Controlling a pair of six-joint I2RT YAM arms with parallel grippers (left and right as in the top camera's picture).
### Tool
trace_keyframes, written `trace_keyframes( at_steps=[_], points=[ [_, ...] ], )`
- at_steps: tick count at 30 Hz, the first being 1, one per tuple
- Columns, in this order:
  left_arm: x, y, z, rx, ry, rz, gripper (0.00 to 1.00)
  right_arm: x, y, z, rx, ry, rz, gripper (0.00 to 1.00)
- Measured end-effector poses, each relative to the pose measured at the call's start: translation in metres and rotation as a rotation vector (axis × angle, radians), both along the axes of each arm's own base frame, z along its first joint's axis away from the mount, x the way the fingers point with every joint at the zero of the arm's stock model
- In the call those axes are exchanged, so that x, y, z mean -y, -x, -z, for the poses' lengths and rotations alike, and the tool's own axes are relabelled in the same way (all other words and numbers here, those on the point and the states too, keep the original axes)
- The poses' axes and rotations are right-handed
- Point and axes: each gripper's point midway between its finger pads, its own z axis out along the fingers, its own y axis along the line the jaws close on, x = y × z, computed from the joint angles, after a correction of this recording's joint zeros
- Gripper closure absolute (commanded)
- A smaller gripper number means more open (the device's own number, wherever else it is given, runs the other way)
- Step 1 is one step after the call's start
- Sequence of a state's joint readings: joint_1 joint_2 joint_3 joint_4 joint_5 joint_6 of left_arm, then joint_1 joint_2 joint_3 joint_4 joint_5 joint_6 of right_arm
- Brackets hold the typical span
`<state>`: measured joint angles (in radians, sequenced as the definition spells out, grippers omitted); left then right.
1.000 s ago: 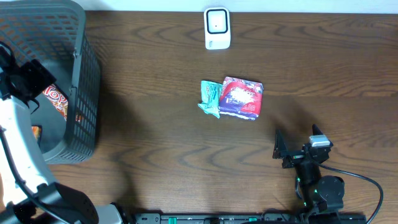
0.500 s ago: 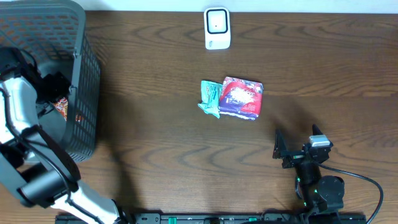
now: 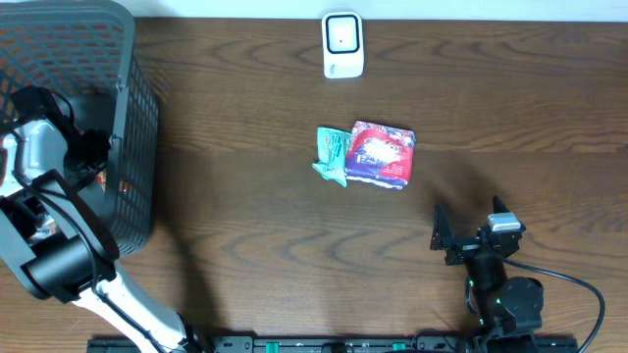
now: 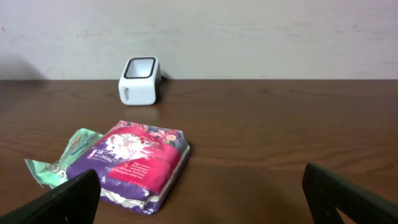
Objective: Scan the item barcode
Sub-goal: 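Grasp the red TOP bar with the left gripper and lift it, then carry the TOP bar to the scanner area and release it left of the wipes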
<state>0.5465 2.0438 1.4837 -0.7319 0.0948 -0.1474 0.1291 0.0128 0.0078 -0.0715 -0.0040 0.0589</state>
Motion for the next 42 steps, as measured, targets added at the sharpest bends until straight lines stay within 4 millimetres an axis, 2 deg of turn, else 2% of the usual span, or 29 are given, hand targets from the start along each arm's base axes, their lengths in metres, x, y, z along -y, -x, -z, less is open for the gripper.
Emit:
trace_keyframes(
  at_steps=[1, 2, 10, 13, 14, 15, 17, 18, 20, 23, 25, 27, 30, 33, 34, 39, 42],
  points=[
    [0.000, 0.000, 0.000, -0.001, 0.001, -0.003, 0.86, 0.000, 0.000, 0.000, 0.000, 0.000, 0.000, 0.01],
    [-0.001, 0.001, 0.001, -0.003, 0.001, -0.004, 0.92, 0.000, 0.000, 0.000, 0.000, 0.000, 0.000, 0.01],
    [0.000, 0.000, -0.001, 0.005, 0.010, -0.003, 0.93, 0.000, 0.000, 0.000, 0.000, 0.000, 0.000, 0.01],
    [0.007, -0.005, -0.010, 0.041, 0.040, 0.007, 0.93, 0.000, 0.000, 0.000, 0.000, 0.000, 0.000, 0.01],
    [0.010, -0.011, -0.020, 0.086, 0.051, 0.015, 0.93, 0.000, 0.000, 0.000, 0.000, 0.000, 0.000, 0.01],
    [0.012, -0.018, -0.033, 0.136, 0.054, 0.024, 0.93, 0.000, 0.000, 0.000, 0.000, 0.000, 0.000, 0.01],
    [0.016, -0.039, -0.074, 0.298, 0.049, 0.057, 0.92, 0.000, 0.000, 0.000, 0.000, 0.000, 0.000, 0.01],
    [0.020, -0.049, -0.107, 0.406, 0.039, 0.078, 0.93, 0.000, 0.000, 0.000, 0.000, 0.000, 0.000, 0.01],
    [0.027, -0.058, -0.168, 0.582, 0.017, 0.096, 0.93, 0.000, 0.000, 0.000, 0.000, 0.000, 0.000, 0.01],
    [0.044, -0.051, -0.255, 0.796, 0.001, 0.079, 0.93, 0.000, 0.000, 0.000, 0.000, 0.000, 0.000, 0.01],
    [0.056, -0.039, -0.296, 0.890, 0.009, 0.055, 0.93, 0.000, 0.000, 0.000, 0.000, 0.000, 0.000, 0.01],
    [0.071, -0.027, -0.325, 0.954, 0.034, 0.041, 0.93, 0.000, 0.000, 0.000, 0.000, 0.000, 0.000, 0.01],
    [0.107, -0.021, -0.351, 1.016, 0.106, 0.064, 0.92, 0.000, 0.000, 0.000, 0.000, 0.000, 0.000, 0.01],
    [0.169, -0.025, -0.361, 1.029, 0.218, 0.171, 0.93, 0.000, 0.000, 0.000, 0.000, 0.000, 0.000, 0.01],
    [0.197, -0.027, -0.361, 1.021, 0.267, 0.228, 0.93, 0.000, 0.000, 0.000, 0.000, 0.000, 0.000, 0.01],
    [0.312, -0.025, -0.342, 0.921, 0.422, 0.482, 0.93, 0.000, 0.000, 0.000, 0.000, 0.000, 0.000, 0.01],
    [0.373, -0.017, -0.311, 0.816, 0.447, 0.643, 0.93, 0.000, 0.000, 0.000, 0.000, 0.000, 0.000, 0.01]
  ],
)
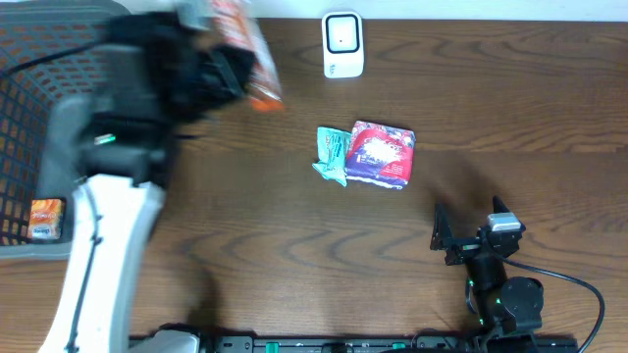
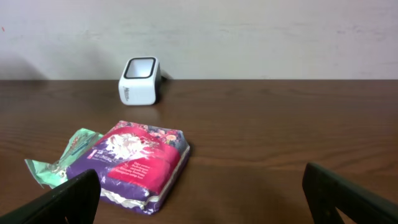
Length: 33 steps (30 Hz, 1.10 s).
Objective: Scan the item barcode
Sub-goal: 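Carry the TOP bar to the scanner area and release it left of the wipes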
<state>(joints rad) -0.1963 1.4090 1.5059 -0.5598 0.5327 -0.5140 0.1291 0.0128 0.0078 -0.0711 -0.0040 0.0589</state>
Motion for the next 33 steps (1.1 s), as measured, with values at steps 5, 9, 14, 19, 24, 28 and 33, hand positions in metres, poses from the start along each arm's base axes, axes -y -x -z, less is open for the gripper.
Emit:
trace_keyframes(
  at_steps=[5, 9, 14, 19, 24, 28, 33],
  points=[
    [0.050, 0.013, 0.076, -0.152, -0.212, 0.100, 0.93, 0.000, 0.000, 0.000, 0.000, 0.000, 0.000, 0.01],
    [0.057, 0.018, 0.132, -0.243, -0.402, 0.137, 0.93, 0.000, 0.000, 0.000, 0.000, 0.000, 0.000, 0.01],
    [0.057, 0.020, 0.197, -0.371, -0.559, 0.194, 0.92, 0.000, 0.000, 0.000, 0.000, 0.000, 0.000, 0.01],
    [0.059, 0.009, 0.243, -0.426, -0.617, 0.213, 0.31, 0.000, 0.000, 0.000, 0.000, 0.000, 0.000, 0.01],
    [0.067, -0.010, 0.264, -0.394, -0.613, 0.204, 0.14, 0.000, 0.000, 0.000, 0.000, 0.000, 0.000, 0.01],
    [0.064, -0.015, 0.259, -0.375, -0.608, 0.197, 0.13, 0.000, 0.000, 0.000, 0.000, 0.000, 0.000, 0.01],
    [0.046, -0.026, 0.222, -0.314, -0.570, 0.136, 0.13, 0.000, 0.000, 0.000, 0.000, 0.000, 0.000, 0.01]
  ],
)
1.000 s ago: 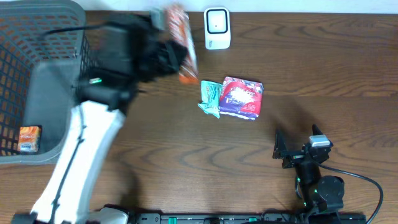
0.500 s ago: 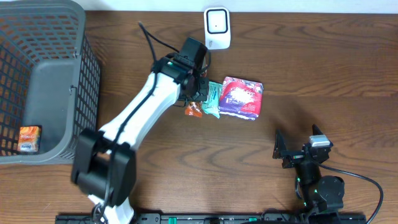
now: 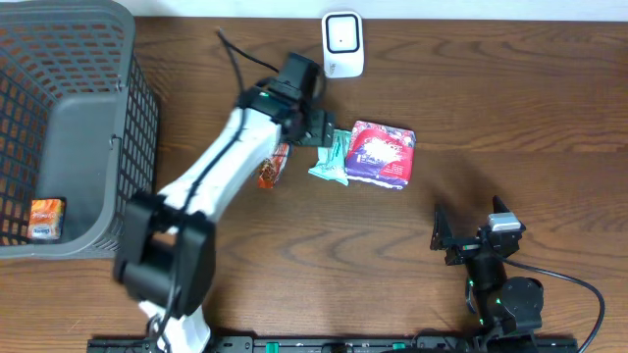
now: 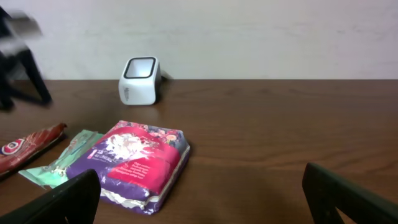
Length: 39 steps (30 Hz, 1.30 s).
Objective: Scan the item barcode
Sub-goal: 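Carry the TOP bar to the scanner area and release it left of the wipes, then return the left gripper into the basket toward the orange tissue pack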
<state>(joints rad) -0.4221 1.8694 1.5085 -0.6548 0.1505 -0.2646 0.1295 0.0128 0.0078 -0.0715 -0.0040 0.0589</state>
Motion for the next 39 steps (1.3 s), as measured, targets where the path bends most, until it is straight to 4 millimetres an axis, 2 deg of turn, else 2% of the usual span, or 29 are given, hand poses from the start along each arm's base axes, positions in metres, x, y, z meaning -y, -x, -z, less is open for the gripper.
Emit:
trace_keyframes(
  at_steps=[1, 3, 5, 7, 9, 12, 15, 20, 23, 25, 26, 27, 32, 37, 39],
  points=[
    [-0.005, -0.002, -0.016, 0.033, 0.014, -0.013, 0.13, 0.000, 0.000, 0.000, 0.000, 0.000, 0.000, 0.01],
    [-0.021, -0.006, -0.060, 0.128, 0.054, -0.048, 0.13, 0.000, 0.000, 0.000, 0.000, 0.000, 0.000, 0.01],
    [-0.042, -0.008, -0.112, 0.243, 0.095, -0.092, 0.13, 0.000, 0.000, 0.000, 0.000, 0.000, 0.000, 0.01],
    [-0.071, -0.006, -0.165, 0.367, 0.132, -0.152, 0.13, 0.000, 0.000, 0.000, 0.000, 0.000, 0.000, 0.01],
    [-0.105, 0.000, -0.204, 0.463, 0.147, -0.223, 0.13, 0.000, 0.000, 0.000, 0.000, 0.000, 0.000, 0.01],
    [-0.164, 0.011, -0.243, 0.569, 0.138, -0.356, 0.13, 0.000, 0.000, 0.000, 0.000, 0.000, 0.000, 0.01],
    [-0.224, 0.021, -0.258, 0.620, 0.099, -0.502, 0.13, 0.000, 0.000, 0.000, 0.000, 0.000, 0.000, 0.01],
    [-0.316, 0.036, -0.252, 0.617, 0.011, -0.741, 0.13, 0.000, 0.000, 0.000, 0.000, 0.000, 0.000, 0.01],
    [-0.358, 0.048, -0.240, 0.579, -0.036, -0.855, 0.13, 0.000, 0.000, 0.000, 0.000, 0.000, 0.000, 0.01],
    [-0.378, 0.056, -0.225, 0.526, -0.077, -0.921, 0.13, 0.000, 0.000, 0.000, 0.000, 0.000, 0.000, 0.01],
    [-0.383, 0.059, -0.220, 0.505, -0.093, -0.940, 0.13, 0.000, 0.000, 0.000, 0.000, 0.000, 0.000, 0.01],
    [-0.396, 0.065, -0.204, 0.444, -0.138, -0.986, 0.13, 0.000, 0.000, 0.000, 0.000, 0.000, 0.000, 0.01],
    [-0.430, 0.083, -0.138, 0.212, -0.327, -1.099, 0.13, 0.000, 0.000, 0.000, 0.000, 0.000, 0.000, 0.01],
    [-0.455, 0.108, -0.073, -0.029, -0.549, -1.136, 0.13, 0.000, 0.000, 0.000, 0.000, 0.000, 0.000, 0.01],
    [-0.460, 0.116, -0.054, -0.097, -0.605, -1.127, 0.13, 0.000, 0.000, 0.000, 0.000, 0.000, 0.000, 0.01]
  ],
)
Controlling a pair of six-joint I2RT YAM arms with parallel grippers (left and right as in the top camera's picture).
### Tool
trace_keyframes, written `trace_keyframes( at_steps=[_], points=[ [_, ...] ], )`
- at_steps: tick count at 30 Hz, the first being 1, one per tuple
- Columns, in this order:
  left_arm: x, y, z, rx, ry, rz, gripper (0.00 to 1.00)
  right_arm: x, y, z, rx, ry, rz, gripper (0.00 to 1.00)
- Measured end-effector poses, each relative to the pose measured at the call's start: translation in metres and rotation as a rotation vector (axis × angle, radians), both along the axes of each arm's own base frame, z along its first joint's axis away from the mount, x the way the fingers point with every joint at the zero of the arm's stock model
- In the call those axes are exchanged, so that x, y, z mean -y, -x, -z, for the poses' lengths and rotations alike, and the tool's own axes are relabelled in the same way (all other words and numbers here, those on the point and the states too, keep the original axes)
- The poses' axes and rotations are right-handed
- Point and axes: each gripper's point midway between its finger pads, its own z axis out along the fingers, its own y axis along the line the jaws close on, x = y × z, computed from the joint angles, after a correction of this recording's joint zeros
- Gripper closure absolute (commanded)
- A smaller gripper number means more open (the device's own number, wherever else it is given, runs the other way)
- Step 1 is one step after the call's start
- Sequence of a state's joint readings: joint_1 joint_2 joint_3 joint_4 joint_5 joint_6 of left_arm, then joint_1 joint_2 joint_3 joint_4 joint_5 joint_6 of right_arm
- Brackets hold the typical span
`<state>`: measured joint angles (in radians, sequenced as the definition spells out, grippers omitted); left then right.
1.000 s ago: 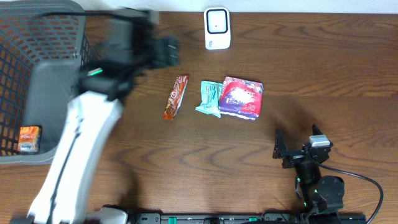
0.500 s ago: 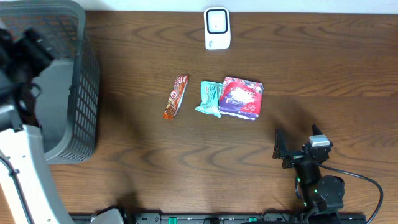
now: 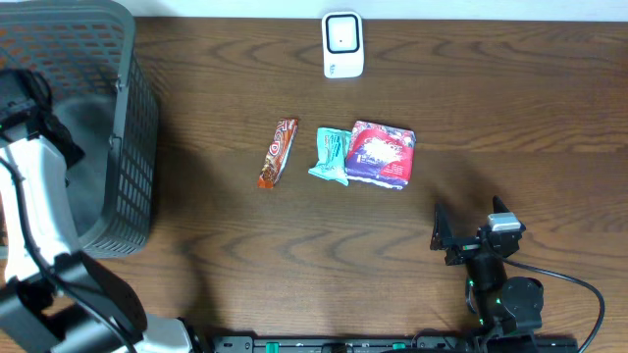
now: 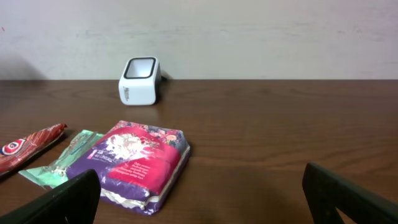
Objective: Scan the item barcode
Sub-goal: 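Return the left gripper into the basket toward the orange tissue pack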
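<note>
A white barcode scanner (image 3: pixel 342 44) (image 4: pixel 139 81) stands at the table's far edge, window up. Three items lie in a row at mid-table: a red-brown snack bar (image 3: pixel 278 152) (image 4: pixel 28 146), a teal packet (image 3: pixel 333 155) (image 4: pixel 71 155) and a purple-and-pink pack (image 3: pixel 382 154) (image 4: pixel 137 162). My left arm (image 3: pixel 34 167) reaches over the grey basket at the far left, and its fingers cannot be made out. My right gripper (image 3: pixel 469 226) (image 4: pixel 202 199) rests open near the front edge, well short of the pack, holding nothing.
The grey mesh basket (image 3: pixel 132 147) fills the left end of the table, and my left arm covers part of its floor. A black cable (image 3: pixel 569 284) loops beside the right arm's base. Bare wood lies between the items and my right gripper.
My left arm was over the table by the teal packet, above the snack bar. It is now back over the basket, and the bar lies alone, left of the teal packet. The right arm is unmoved.
At first my left arm was in the basket and only the teal packet and purple pack lay on the table. Then it held a red-orange bar above the table's back left. Then the bar lay beside the teal packet under the gripper. Now the arm is at the basket again.
</note>
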<state>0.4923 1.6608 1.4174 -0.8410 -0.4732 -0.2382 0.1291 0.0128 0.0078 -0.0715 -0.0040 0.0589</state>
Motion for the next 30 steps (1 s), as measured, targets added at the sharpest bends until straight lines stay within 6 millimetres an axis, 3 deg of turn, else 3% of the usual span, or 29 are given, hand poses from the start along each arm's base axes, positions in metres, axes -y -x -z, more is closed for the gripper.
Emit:
trace_keyframes(
  at_steps=[6, 10, 16, 26, 28, 30],
  points=[
    [-0.013, 0.015, 0.053, -0.166, 0.032, -0.033, 0.13, 0.000, 0.000, 0.000, 0.000, 0.000, 0.000, 0.01],
    [-0.017, 0.009, 0.079, -0.189, 0.092, 0.008, 0.13, 0.000, 0.000, 0.000, 0.000, 0.000, 0.000, 0.01],
    [-0.018, 0.001, 0.098, -0.187, 0.139, 0.051, 0.14, 0.000, 0.000, 0.000, 0.000, 0.000, 0.000, 0.01],
    [-0.030, 0.015, 0.131, -0.230, 0.214, 0.025, 0.22, 0.000, 0.000, 0.000, 0.000, 0.000, 0.000, 0.01],
    [-0.030, 0.015, 0.132, -0.218, 0.227, 0.020, 0.30, 0.000, 0.000, 0.000, 0.000, 0.000, 0.000, 0.01],
    [-0.030, 0.015, 0.134, -0.203, 0.247, 0.018, 0.48, 0.000, 0.000, 0.000, 0.000, 0.000, 0.000, 0.01]
  ],
)
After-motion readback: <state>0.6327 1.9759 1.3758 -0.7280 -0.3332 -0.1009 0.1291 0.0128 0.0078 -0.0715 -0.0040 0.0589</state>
